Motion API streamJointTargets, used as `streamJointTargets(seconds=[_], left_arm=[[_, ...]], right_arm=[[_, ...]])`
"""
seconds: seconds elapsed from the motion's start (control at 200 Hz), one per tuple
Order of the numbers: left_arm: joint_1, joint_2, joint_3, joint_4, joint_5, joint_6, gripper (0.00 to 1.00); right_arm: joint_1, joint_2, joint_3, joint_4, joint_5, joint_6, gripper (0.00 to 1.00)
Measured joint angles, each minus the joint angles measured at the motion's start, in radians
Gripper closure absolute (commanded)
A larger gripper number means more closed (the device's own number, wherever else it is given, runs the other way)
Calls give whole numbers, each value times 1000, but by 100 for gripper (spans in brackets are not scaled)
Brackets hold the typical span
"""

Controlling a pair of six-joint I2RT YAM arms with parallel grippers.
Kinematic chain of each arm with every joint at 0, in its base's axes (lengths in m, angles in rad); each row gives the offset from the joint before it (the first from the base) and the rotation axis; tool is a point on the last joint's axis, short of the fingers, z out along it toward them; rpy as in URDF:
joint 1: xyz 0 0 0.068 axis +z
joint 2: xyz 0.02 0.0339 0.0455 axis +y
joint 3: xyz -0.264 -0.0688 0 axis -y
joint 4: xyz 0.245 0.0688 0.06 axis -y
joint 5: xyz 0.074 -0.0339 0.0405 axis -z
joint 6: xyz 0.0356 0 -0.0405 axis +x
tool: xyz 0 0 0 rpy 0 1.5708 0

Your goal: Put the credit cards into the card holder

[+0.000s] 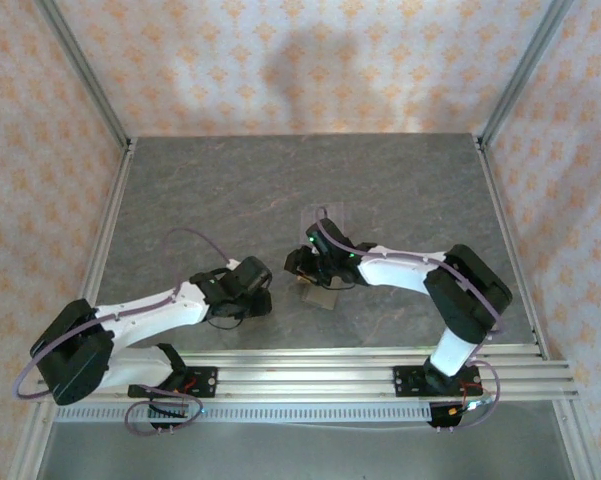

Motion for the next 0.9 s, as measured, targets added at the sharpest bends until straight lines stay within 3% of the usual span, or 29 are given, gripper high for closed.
streamJointTargets(seconds=[0.15, 0.275, 0.395, 0.455, 0.901], left_arm=[[1, -13, 50, -62, -2, 40, 62], [1, -8, 135, -87, 6, 84, 63], [-12, 38, 245, -102, 18, 127, 63], [-23, 77, 303, -106, 32, 148, 63], [-113, 497, 700, -163, 82, 264, 77]], right_arm=[[-6, -51, 83, -123, -1, -77, 44], [-62, -177, 78, -224, 14, -111, 48], [-160, -307, 9, -278, 46, -136, 71], [-201, -351, -42, -303, 61, -143, 78], [-255, -310, -213, -344, 54, -144, 71]])
